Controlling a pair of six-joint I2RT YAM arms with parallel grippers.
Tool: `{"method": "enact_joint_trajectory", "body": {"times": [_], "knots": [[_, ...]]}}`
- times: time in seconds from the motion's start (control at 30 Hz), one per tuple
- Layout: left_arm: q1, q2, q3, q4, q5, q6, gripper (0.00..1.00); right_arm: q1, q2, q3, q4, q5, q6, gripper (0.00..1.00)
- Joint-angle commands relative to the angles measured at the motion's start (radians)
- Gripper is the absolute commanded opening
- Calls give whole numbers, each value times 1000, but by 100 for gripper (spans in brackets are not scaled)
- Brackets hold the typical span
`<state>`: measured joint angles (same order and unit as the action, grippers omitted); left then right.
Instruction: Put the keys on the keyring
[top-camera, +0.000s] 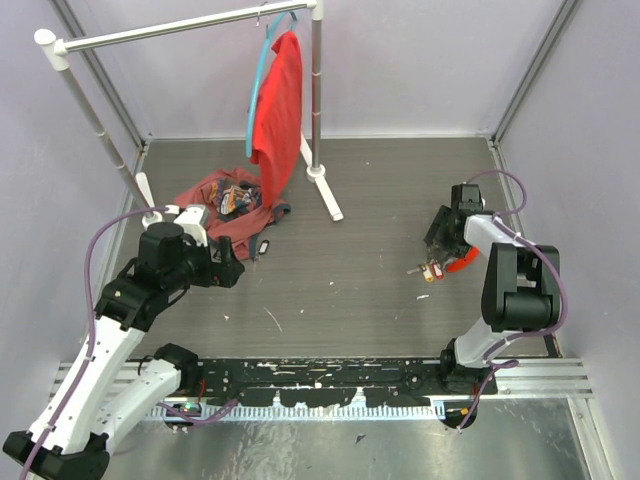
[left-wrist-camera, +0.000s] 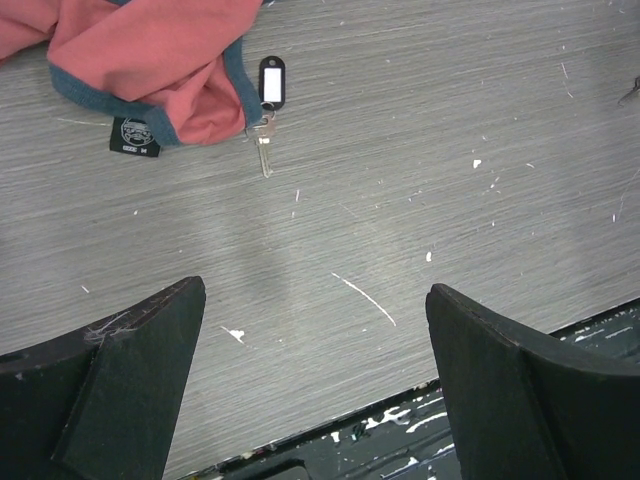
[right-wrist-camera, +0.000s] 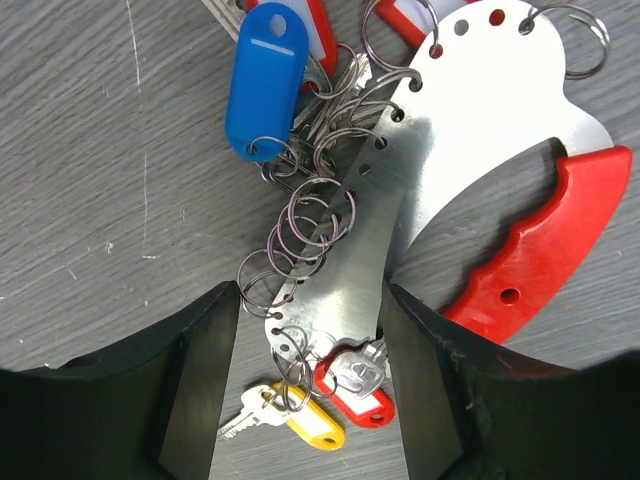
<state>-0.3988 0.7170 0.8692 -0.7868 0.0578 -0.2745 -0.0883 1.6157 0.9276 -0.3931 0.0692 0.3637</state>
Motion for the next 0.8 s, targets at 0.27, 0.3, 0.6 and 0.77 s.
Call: {"method": "enact_joint_trajectory", "body": {"times": [0.27,0.3,0.6,0.77], "knots": [[5,2,-11,34,28,-2,98,1,47,33,34,-11,-14,61],[3,5,-10,35,31,-2,98,6,41,25,31,-10,-13,61],[5,4,-12,40,42,0,98,91,-77,-77,14,14,30,61],[5,7,-12,41,55,-1,98,198,-144,-111,0,7,86,66]]}}
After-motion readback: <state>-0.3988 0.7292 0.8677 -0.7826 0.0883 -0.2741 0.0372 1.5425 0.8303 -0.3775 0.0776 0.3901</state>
